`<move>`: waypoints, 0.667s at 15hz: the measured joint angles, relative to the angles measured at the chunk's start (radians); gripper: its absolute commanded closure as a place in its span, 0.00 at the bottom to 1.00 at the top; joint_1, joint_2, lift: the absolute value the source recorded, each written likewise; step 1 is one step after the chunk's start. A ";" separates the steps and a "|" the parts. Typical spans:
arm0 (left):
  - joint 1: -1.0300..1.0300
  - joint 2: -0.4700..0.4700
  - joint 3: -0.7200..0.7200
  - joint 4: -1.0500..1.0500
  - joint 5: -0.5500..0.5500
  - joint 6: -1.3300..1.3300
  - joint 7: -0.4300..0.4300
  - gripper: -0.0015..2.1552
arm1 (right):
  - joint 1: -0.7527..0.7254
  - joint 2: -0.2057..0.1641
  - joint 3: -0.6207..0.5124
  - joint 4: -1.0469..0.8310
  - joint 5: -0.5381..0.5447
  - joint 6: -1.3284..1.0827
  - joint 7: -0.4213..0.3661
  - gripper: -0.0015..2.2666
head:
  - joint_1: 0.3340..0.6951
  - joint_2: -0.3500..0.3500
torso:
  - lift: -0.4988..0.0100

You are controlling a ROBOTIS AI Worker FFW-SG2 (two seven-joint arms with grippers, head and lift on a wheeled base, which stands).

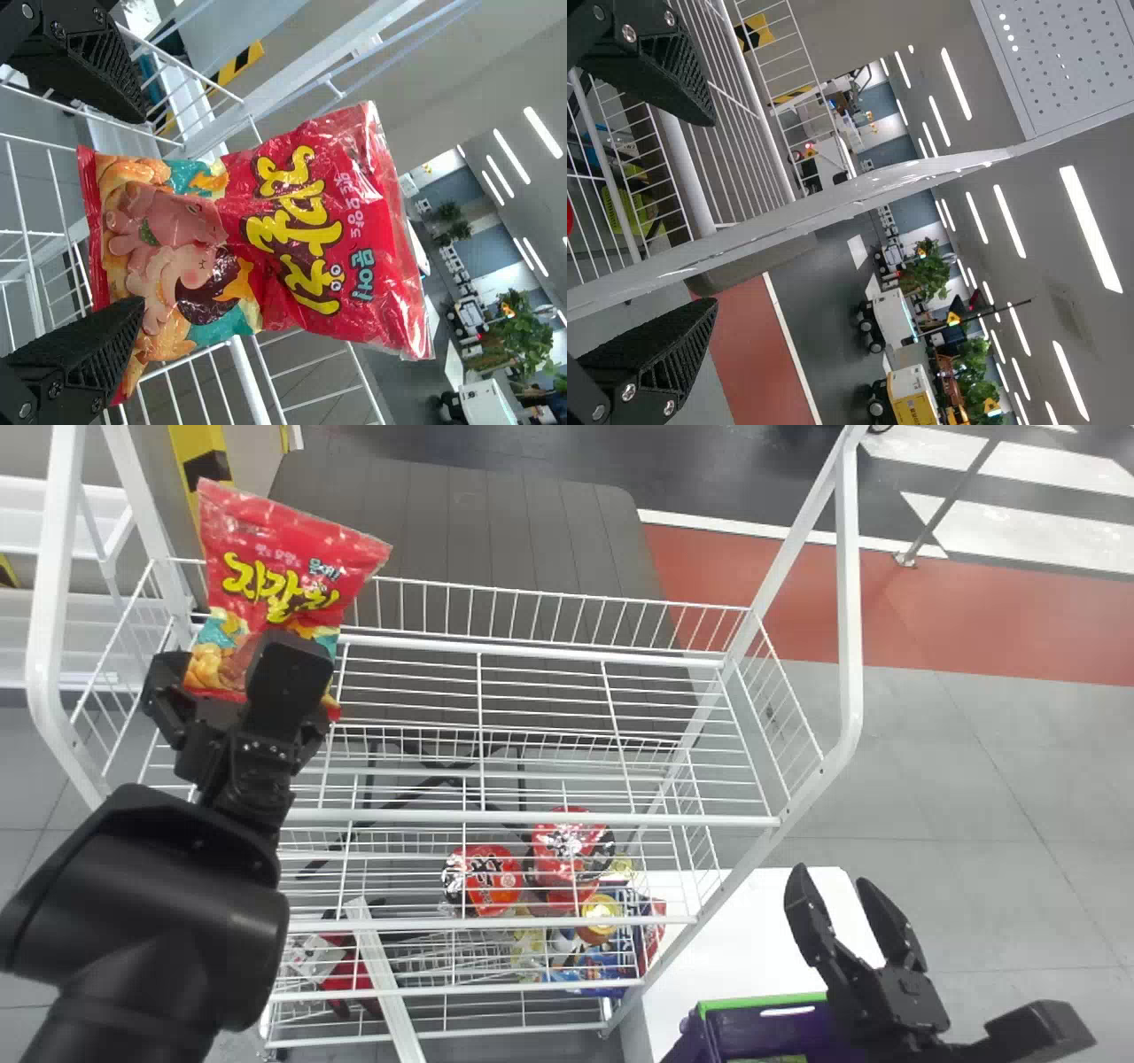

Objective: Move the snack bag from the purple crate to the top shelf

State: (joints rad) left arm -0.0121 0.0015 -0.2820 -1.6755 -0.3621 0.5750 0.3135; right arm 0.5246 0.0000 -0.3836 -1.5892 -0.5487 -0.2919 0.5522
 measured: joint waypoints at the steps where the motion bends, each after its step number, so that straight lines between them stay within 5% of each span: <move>1: 0.017 0.000 0.000 -0.038 -0.001 0.013 -0.004 0.04 | 0.000 0.000 0.000 0.000 0.000 0.001 0.000 0.04 | 1.00 0.17 | 0.98; 10: 0.233 0.006 0.001 -0.356 -0.020 0.050 -0.021 0.04 | 0.000 0.000 -0.010 0.001 0.000 0.002 0.000 0.04 | 1.00 0.14 | 0.98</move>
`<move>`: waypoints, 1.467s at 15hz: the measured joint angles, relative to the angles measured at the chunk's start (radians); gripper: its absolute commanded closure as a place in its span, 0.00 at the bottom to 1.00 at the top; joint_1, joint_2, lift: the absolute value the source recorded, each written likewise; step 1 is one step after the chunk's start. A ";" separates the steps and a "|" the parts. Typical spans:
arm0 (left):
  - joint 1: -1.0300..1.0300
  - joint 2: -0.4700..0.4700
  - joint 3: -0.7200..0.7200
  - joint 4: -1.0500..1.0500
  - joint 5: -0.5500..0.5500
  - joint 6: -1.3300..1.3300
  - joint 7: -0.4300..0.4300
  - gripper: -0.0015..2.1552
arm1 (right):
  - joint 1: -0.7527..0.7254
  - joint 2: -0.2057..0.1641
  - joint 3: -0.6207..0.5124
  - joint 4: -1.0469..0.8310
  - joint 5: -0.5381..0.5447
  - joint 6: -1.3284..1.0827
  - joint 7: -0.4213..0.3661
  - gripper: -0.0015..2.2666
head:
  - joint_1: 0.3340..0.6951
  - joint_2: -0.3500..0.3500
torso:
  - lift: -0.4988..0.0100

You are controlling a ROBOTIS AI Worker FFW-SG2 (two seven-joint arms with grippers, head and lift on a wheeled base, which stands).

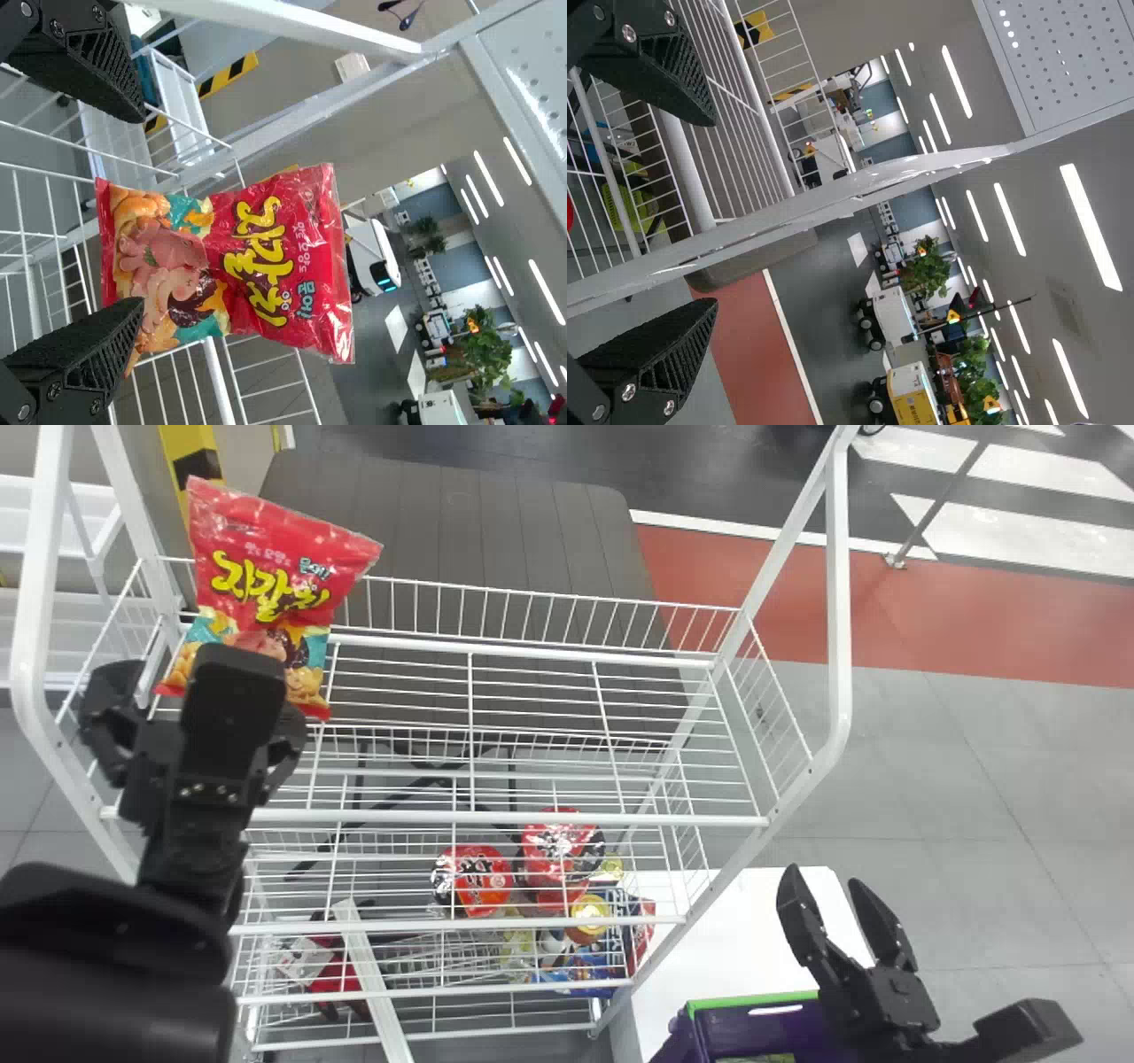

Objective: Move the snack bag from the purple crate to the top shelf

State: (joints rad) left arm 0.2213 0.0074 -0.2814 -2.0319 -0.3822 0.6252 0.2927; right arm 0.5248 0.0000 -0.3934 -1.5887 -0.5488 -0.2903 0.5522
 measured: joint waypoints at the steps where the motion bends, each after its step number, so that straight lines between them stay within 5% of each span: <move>1: 0.025 0.004 0.006 -0.025 0.004 -0.002 -0.001 0.04 | 0.001 0.000 0.001 0.000 0.003 -0.002 0.000 0.04 | 1.00 0.14 | 0.98; 4: 0.110 0.029 0.075 -0.071 0.060 -0.088 -0.004 0.04 | 0.002 0.000 0.036 -0.017 0.028 -0.016 -0.027 0.04 | 1.00 0.21 | 0.98; 8: 0.248 0.039 0.251 -0.092 0.197 -0.415 -0.059 0.04 | 0.029 0.000 0.139 -0.116 0.136 -0.064 -0.160 0.05 | 1.00 0.39 | 0.98; 14: 0.358 0.056 0.356 -0.001 0.324 -0.730 -0.074 0.04 | 0.081 0.000 0.248 -0.207 0.242 -0.094 -0.199 0.05 | 1.00 0.60 | 0.98; 22: 0.379 0.052 0.529 0.161 0.441 -0.867 -0.322 0.04 | 0.123 0.000 0.358 -0.215 0.360 -0.144 -0.288 0.05 | 1.00 0.81 | 0.98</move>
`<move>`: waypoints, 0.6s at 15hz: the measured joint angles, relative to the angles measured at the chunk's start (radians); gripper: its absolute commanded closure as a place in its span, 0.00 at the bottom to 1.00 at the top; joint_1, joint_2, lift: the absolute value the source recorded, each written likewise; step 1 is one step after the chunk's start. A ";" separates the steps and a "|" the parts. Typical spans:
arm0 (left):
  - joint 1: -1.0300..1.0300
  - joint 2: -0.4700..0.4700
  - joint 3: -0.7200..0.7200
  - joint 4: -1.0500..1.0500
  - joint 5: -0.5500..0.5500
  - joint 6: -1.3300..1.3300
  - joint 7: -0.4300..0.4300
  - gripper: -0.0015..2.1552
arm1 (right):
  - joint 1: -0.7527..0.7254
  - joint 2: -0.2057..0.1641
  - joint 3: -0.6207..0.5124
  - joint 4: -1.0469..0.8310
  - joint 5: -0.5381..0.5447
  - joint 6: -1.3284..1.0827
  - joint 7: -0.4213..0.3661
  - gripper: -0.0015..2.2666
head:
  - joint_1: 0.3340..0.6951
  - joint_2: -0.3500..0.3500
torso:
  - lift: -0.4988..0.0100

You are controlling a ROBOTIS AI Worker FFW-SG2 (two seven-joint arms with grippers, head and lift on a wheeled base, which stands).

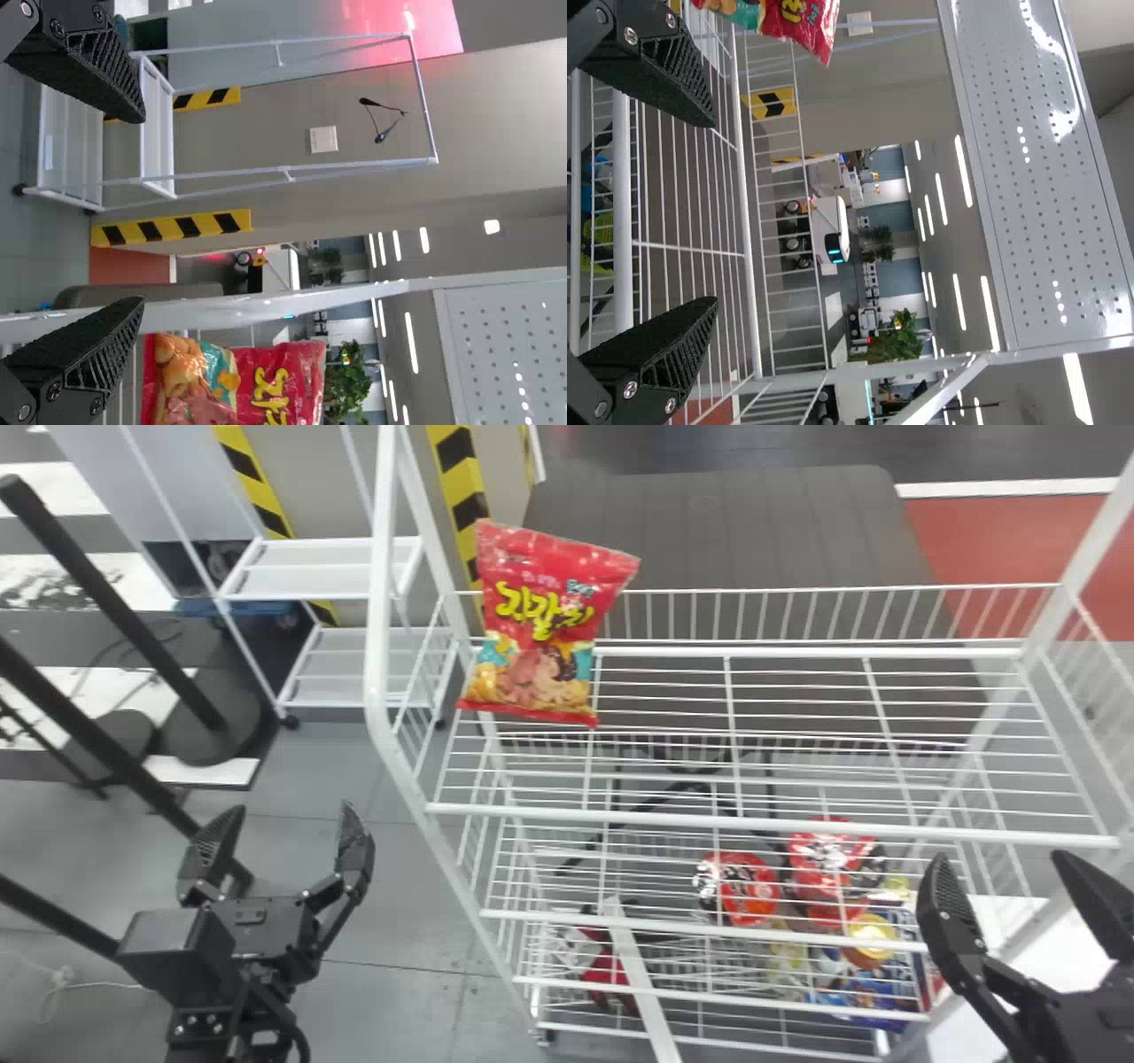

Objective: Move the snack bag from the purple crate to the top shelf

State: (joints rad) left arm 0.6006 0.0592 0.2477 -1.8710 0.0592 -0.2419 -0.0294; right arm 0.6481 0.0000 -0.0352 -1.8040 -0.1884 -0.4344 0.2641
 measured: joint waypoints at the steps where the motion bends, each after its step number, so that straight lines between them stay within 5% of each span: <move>1: 0.003 -0.002 0.020 0.009 0.014 0.002 -0.020 0.04 | 0.003 0.000 0.017 -0.002 0.011 -0.004 -0.019 0.05 | 1.00 0.83 | 0.98; 9: 0.020 -0.009 0.040 0.038 0.027 -0.050 -0.029 0.04 | 0.030 0.000 0.120 -0.071 0.098 0.074 -0.103 0.05 | 1.00 0.99 | 0.98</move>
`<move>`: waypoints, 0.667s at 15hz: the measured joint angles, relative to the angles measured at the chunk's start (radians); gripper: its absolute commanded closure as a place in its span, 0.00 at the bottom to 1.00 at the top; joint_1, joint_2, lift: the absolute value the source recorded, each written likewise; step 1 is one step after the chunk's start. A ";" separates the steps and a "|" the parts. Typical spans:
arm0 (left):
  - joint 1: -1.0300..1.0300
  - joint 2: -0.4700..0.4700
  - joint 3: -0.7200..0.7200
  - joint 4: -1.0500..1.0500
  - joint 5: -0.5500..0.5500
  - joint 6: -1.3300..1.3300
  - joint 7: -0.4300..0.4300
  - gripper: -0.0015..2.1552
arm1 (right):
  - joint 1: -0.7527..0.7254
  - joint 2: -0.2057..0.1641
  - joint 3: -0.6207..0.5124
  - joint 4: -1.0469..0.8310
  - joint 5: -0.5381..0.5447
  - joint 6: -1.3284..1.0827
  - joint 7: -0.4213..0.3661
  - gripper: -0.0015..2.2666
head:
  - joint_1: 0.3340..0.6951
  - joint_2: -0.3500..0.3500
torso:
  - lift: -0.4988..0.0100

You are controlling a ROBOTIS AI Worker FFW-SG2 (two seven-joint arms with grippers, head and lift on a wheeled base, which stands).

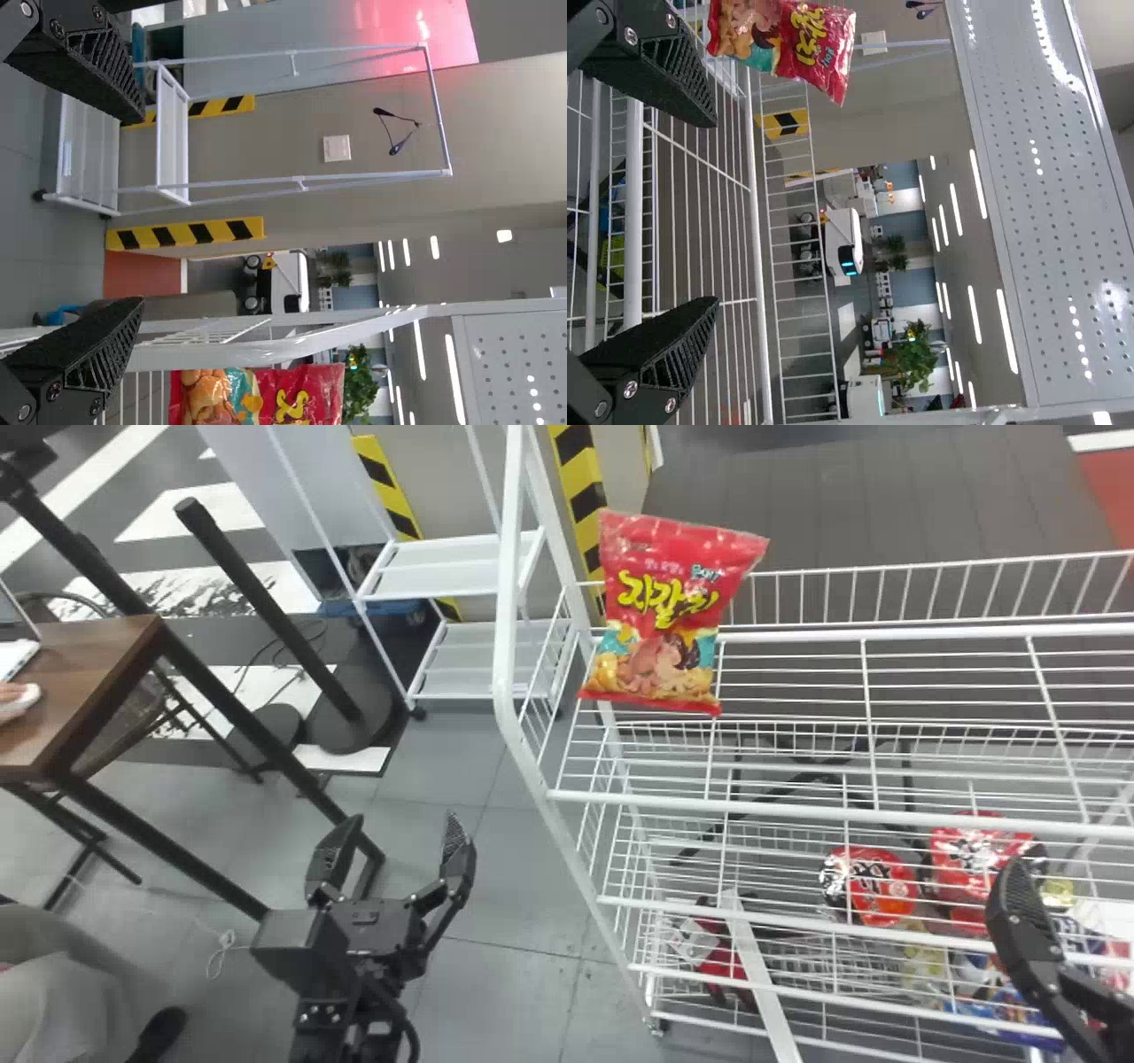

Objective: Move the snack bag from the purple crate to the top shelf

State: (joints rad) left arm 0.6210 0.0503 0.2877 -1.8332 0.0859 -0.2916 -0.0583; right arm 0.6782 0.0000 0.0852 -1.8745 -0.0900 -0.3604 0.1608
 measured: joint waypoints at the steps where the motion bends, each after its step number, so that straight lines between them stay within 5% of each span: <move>1: 0.000 -0.001 -0.001 0.002 0.000 -0.004 0.000 0.04 | 0.003 0.000 0.003 -0.002 0.005 0.005 0.000 0.05 | 1.00 1.00 | 0.98; 10: 0.009 -0.001 -0.007 0.017 0.000 -0.046 0.000 0.04 | 0.013 0.000 0.005 -0.003 0.011 0.017 0.001 0.05 | 1.00 1.00 | 0.98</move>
State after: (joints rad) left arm 0.6305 0.0491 0.2804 -1.8159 0.0859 -0.3379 -0.0583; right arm 0.6915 0.0000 0.0905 -1.8780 -0.0790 -0.3437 0.1620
